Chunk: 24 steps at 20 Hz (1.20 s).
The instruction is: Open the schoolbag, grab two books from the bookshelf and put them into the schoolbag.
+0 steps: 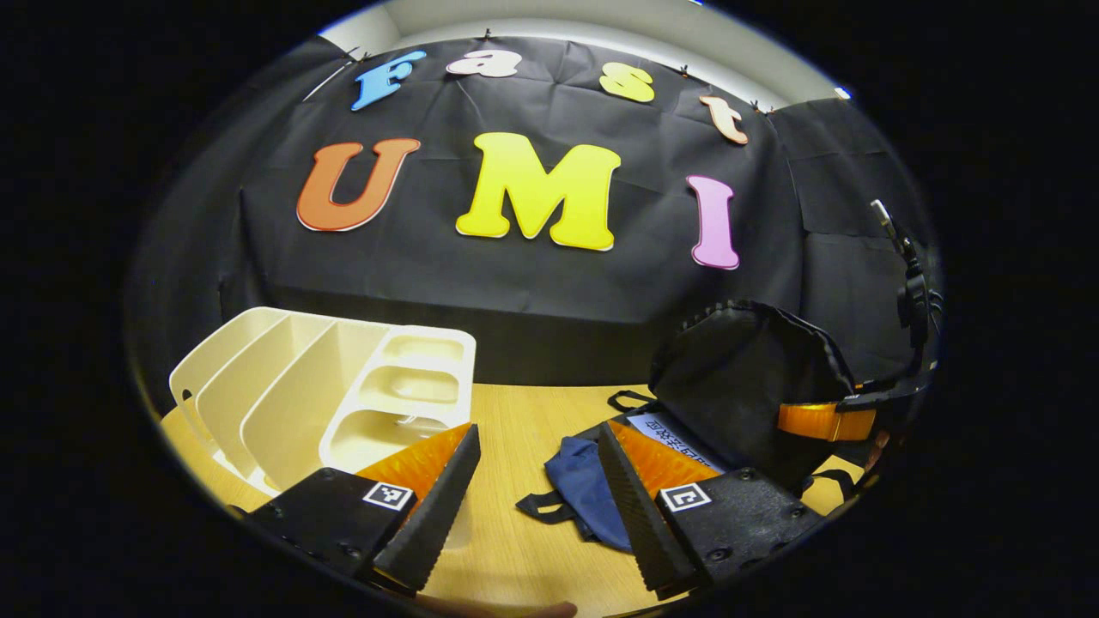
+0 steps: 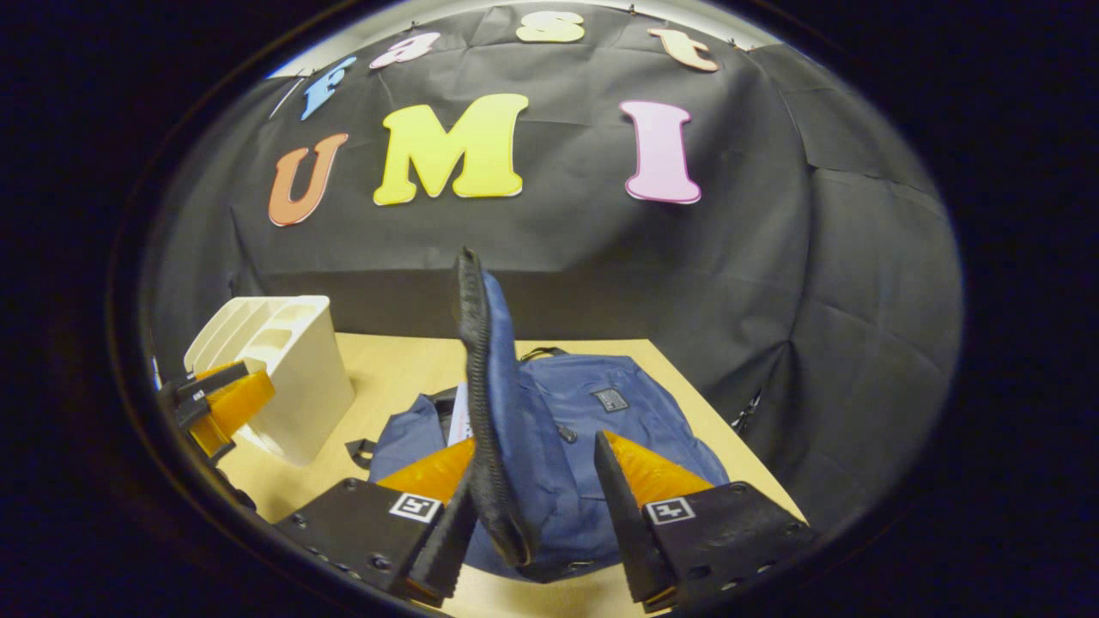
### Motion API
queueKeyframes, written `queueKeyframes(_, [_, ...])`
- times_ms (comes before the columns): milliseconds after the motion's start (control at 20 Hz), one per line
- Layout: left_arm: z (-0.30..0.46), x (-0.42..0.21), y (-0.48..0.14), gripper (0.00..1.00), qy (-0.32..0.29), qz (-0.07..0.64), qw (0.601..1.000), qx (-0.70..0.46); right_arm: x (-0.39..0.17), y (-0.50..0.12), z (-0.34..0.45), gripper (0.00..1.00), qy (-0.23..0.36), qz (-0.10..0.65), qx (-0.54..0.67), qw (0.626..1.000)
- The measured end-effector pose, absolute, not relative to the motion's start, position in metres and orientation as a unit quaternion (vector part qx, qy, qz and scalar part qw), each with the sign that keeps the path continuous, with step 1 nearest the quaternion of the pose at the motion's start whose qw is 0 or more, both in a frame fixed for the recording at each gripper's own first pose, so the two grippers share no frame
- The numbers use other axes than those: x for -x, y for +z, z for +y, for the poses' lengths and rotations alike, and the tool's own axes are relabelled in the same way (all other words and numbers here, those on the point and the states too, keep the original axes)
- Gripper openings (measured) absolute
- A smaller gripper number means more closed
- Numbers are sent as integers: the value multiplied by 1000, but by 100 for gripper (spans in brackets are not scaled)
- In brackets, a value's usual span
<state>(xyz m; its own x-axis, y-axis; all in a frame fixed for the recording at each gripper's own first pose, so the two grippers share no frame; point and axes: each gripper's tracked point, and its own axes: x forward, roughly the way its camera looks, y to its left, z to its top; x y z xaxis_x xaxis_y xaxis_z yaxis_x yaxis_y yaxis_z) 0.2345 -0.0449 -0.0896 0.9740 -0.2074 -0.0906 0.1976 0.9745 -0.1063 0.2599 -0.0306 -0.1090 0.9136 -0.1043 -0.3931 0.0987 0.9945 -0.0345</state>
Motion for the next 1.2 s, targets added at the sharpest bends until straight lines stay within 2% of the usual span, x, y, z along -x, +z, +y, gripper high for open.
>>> queueKeyframes(100, [-30, -224, -85, 89, -84, 43, 994, 47, -254, -112, -29, 82, -54, 204, 6, 977])
queueKeyframes(150, [-23, -219, -82, 89, -78, 40, 995, 47, -250, -112, -27, 78, -55, 202, 6, 978])
queueKeyframes(200, [-16, -215, -83, 89, -70, 39, 996, 46, -247, -112, -26, 84, -56, 202, 4, 978])
queueKeyframes(300, [-5, -202, -84, 89, -56, 41, 997, 41, -239, -115, -23, 72, -53, 201, -5, 978])
queueKeyframes(350, [1, -194, -85, 89, -48, 40, 997, 38, -235, -117, -23, 78, -52, 200, -9, 978])
queueKeyframes(400, [6, -186, -85, 89, -43, 41, 998, 36, -232, -120, -23, 78, -55, 201, -16, 978])
queueKeyframes(450, [9, -178, -89, 89, -37, 42, 998, 33, -228, -124, -21, 84, -55, 203, -22, 977])
queueKeyframes(500, [12, -170, -91, 89, -33, 43, 998, 31, -222, -126, -18, 84, -55, 205, -25, 977])
queueKeyframes(550, [15, -163, -94, 89, -29, 42, 998, 30, -217, -127, -17, 78, -57, 204, -24, 977])
queueKeyframes(600, [19, -158, -97, 89, -24, 42, 998, 31, -206, -128, -14, 79, -56, 201, -22, 978])
queueKeyframes(650, [23, -152, -97, 89, -17, 42, 998, 33, -199, -127, -10, 84, -51, 194, -21, 979])
queueKeyframes(700, [26, -143, -96, 89, -12, 38, 999, 36, -193, -125, -6, 80, -47, 185, -24, 981])
queueKeyframes(800, [26, -130, -93, 89, -7, 33, 999, 34, -178, -125, 1, 80, -40, 173, -26, 984])
queueKeyframes(850, [29, -122, -91, 89, 0, 32, 999, 30, -171, -120, 4, 87, -39, 166, -24, 985])
queueKeyframes(900, [33, -114, -89, 89, 5, 29, 999, 24, -161, -115, 6, 83, -38, 156, -23, 987])
queueKeyframes(950, [36, -104, -84, 89, 11, 25, 999, 20, -151, -107, 7, 92, -37, 144, -21, 989])
queueKeyframes(1000, [36, -95, -77, 89, 10, 17, 1000, 19, -141, -97, 8, 88, -37, 130, -18, 991])
queueKeyframes(1100, [32, -78, -60, 89, -1, 0, 1000, 25, -119, -75, 10, 88, -30, 101, -13, 994])
queueKeyframes(1200, [21, -63, -45, 88, -26, 1, 999, 26, -98, -55, 16, 93, -19, 78, -14, 997])
